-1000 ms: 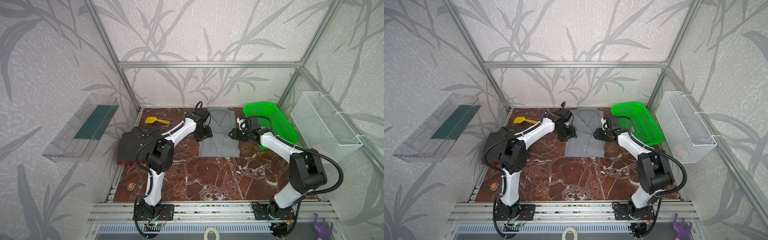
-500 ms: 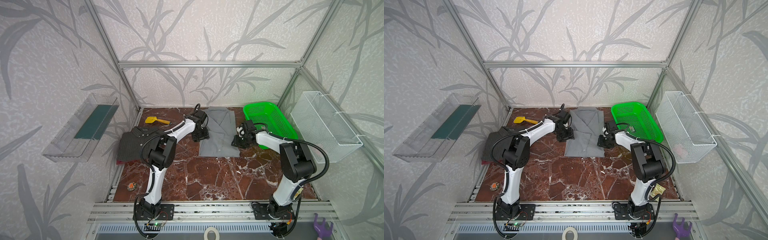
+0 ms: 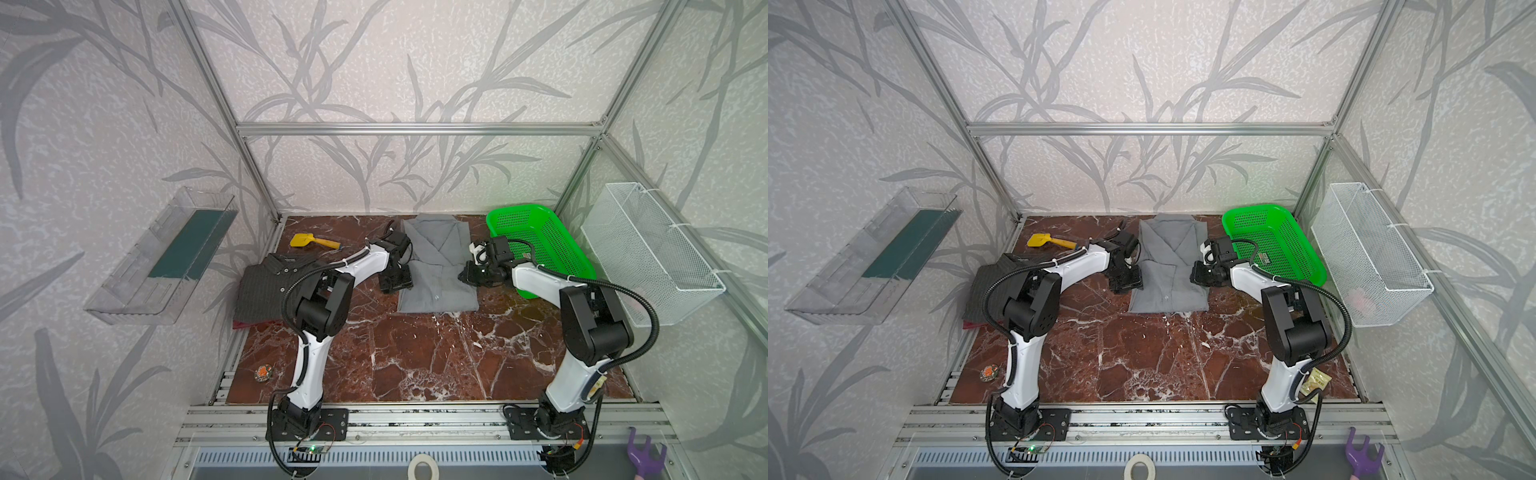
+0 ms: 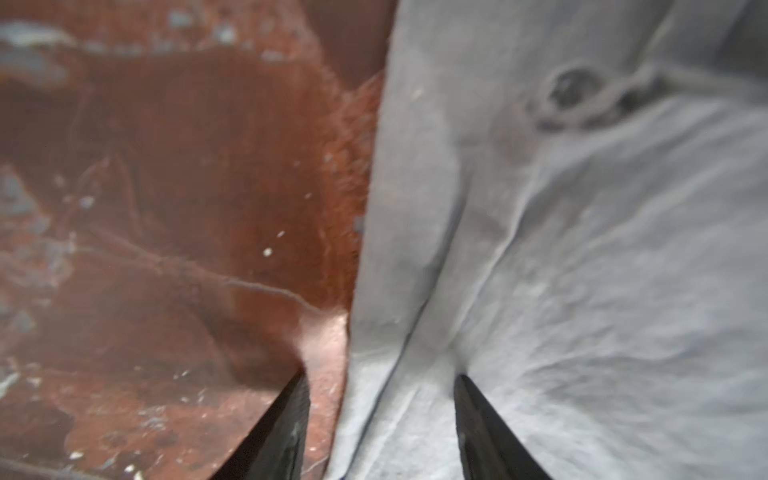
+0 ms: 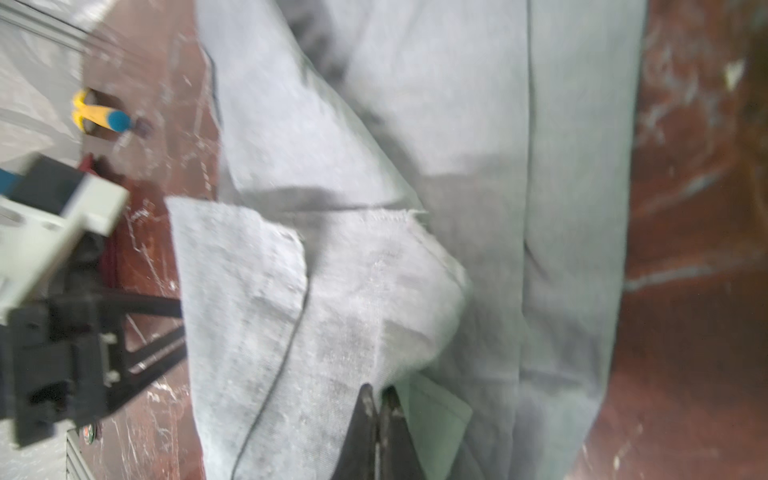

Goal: Fold and stack the long sleeve shirts

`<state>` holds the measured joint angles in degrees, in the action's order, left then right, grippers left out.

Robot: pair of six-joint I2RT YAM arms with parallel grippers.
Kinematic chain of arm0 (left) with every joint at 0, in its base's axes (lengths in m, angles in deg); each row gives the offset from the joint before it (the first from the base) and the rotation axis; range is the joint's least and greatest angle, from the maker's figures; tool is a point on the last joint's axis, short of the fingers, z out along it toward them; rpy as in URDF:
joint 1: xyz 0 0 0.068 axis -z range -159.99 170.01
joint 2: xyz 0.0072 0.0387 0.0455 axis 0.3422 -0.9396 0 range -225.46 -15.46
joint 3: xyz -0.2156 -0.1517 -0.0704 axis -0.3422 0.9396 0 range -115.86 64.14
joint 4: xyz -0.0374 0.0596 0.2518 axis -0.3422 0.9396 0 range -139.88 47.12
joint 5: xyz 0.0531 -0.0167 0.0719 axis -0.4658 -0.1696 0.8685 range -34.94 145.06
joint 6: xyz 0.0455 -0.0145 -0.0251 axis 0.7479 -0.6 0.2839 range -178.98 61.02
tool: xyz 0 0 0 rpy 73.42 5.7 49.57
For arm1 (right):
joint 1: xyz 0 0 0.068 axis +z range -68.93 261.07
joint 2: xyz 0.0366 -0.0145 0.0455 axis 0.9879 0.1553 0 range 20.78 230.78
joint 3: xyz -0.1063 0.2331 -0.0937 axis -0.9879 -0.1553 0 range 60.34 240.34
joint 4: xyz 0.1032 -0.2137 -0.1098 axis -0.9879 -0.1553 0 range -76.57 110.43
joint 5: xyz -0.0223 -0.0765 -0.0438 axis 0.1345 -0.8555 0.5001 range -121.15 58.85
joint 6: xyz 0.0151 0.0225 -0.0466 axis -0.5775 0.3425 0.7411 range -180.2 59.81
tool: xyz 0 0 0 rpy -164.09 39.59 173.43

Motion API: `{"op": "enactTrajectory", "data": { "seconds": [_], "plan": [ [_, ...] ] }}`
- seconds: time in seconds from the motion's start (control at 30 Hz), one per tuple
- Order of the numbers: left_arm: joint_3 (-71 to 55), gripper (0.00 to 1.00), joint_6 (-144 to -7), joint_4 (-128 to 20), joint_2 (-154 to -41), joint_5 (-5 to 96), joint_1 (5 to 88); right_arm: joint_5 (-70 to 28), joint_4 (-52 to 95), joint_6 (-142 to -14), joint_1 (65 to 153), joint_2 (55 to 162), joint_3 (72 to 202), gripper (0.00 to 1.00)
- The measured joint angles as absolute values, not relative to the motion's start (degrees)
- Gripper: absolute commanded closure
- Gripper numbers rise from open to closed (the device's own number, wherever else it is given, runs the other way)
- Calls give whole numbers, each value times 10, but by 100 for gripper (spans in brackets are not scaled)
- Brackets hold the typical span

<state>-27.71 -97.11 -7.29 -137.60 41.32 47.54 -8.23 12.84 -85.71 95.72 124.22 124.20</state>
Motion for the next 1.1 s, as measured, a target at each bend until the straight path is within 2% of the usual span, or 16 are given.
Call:
{"op": "enactTrajectory", "data": {
  "seconds": [0.43, 0.7, 0.87, 1.07, 1.1],
  "plan": [
    [-198, 39, -981, -78, -1280, 427, 475, -126, 186, -862, 956, 1338, 1254, 100],
    [-139, 38, -982, -84, -1201, 418, 476, -167, 199, -882, 982, 1319, 1226, 100],
    [-102, 37, -971, -79, -1129, 422, 476, -179, 240, -944, 1057, 1264, 1140, 100],
    [-49, 36, -953, -71, -1036, 441, 476, -202, 305, -1084, 1235, 1192, 1032, 100],
    [-39, 36, -950, -70, -1025, 446, 476, -207, 309, -1107, 1270, 1186, 1026, 97]
  ]
}}
